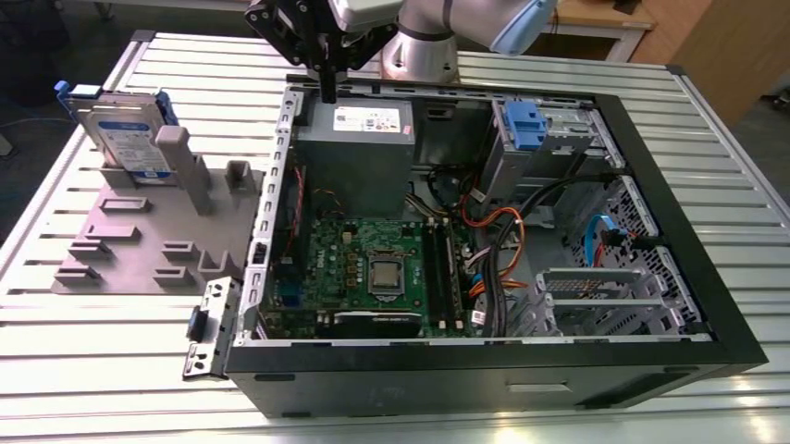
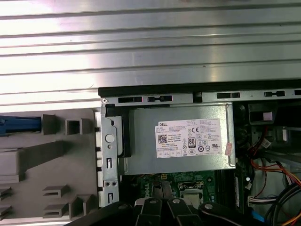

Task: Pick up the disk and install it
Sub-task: 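Reach for the disk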

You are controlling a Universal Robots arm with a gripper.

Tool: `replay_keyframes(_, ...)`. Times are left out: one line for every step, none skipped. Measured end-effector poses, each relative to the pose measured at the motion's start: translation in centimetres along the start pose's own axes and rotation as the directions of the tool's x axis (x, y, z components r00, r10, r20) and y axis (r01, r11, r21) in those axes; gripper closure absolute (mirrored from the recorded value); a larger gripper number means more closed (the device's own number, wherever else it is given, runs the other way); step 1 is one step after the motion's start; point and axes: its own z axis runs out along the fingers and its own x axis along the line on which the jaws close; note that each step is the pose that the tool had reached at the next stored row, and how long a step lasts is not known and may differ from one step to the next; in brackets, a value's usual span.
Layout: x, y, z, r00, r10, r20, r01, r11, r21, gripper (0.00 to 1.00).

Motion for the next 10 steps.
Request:
replay_keyframes(0.00,0.00,0.00,1.0000,0.000,0.0000,0.000,1.0000,0.0000,0.89)
replay_keyframes(0.00,0.00,0.00,1.0000,0.000,-0.0001,0.000,1.0000,0.0000,0.89)
replay_keyframes(0.00,0.00,0.00,1.0000,0.000,0.0000,0.000,1.0000,0.0000,0.89)
replay_keyframes(0.01,0.00,0.00,1.0000,0.000,0.0000,0.000,1.0000,-0.0001,0.89)
replay_keyframes(0.06,0.00,0.00,1.0000,0.000,0.0000,0.000,1.0000,-0.0001,0.89)
replay_keyframes(0.15,-0.02,0.00,1.0000,0.000,0.0000,0.000,1.0000,-0.0001,0.89)
replay_keyframes(0.25,-0.02,0.00,1.0000,0.000,0.0000,0.000,1.0000,-0.0001,0.89)
replay_keyframes(0.35,-0.02,0.00,1.0000,0.000,0.0000,0.000,1.0000,-0.0001,0.89)
replay_keyframes(0.45,-0.02,0.00,1.0000,0.000,0.0000,0.000,1.0000,-0.0001,0.89)
replay_keyframes(0.52,-0.02,0.00,1.0000,0.000,0.0000,0.000,1.0000,-0.0001,0.89)
